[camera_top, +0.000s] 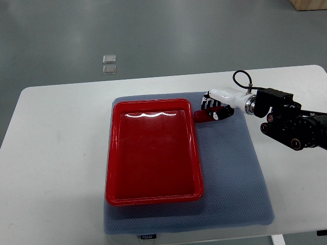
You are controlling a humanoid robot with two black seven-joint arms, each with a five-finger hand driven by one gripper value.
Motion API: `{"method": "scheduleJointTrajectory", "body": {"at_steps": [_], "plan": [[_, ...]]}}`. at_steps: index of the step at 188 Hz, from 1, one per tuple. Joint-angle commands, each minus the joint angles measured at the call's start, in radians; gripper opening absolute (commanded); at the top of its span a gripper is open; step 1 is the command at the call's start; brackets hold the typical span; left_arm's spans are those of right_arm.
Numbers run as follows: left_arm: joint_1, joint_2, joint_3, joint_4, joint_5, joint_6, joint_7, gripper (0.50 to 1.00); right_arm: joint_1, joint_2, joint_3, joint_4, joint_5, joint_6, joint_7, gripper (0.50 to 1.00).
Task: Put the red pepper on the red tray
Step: 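Close the right hand's fingers around the red pepper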
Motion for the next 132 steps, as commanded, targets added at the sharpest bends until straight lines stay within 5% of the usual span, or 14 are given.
{"method": "scheduleJointTrajectory", "body": {"at_steps": [1, 132], "plan": [[0.000, 0.000, 0.000, 0.000, 0.000, 0.000, 0.000, 1.000, 0.001, 0.000, 0.000, 0.002, 0.000, 0.000, 0.001, 0.523], [0.003, 0.000, 0.000, 0.001, 0.000, 0.000, 0.000, 1.000, 0.000, -0.017, 0.000, 0.014, -0.008, -0.011, 0.015, 0.500]]}}
